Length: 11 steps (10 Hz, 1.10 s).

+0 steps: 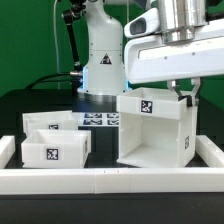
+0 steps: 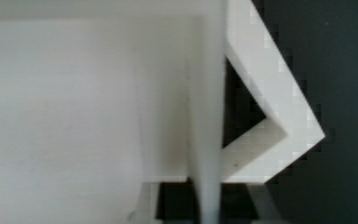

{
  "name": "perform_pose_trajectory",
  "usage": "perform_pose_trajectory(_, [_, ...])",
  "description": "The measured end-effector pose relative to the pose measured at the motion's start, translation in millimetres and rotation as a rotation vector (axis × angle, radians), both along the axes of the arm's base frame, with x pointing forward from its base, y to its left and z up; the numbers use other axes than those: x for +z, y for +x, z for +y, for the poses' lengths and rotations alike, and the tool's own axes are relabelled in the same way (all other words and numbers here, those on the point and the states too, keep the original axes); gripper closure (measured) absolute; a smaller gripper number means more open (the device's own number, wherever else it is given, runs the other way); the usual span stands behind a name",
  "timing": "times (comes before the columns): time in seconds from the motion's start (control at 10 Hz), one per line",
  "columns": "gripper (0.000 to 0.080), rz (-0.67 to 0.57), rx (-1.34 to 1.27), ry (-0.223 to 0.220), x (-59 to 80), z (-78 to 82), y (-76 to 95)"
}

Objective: Assemble drawer

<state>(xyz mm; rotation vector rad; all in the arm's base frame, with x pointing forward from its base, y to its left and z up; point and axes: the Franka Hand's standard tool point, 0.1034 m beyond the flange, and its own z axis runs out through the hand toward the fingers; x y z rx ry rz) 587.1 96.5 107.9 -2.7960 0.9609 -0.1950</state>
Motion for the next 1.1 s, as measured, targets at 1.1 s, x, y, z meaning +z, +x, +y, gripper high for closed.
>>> perform_pose_trajectory(1.1, [0.0754, 0.086, -0.625, 0.190, 3.0, -11.2, 10.4])
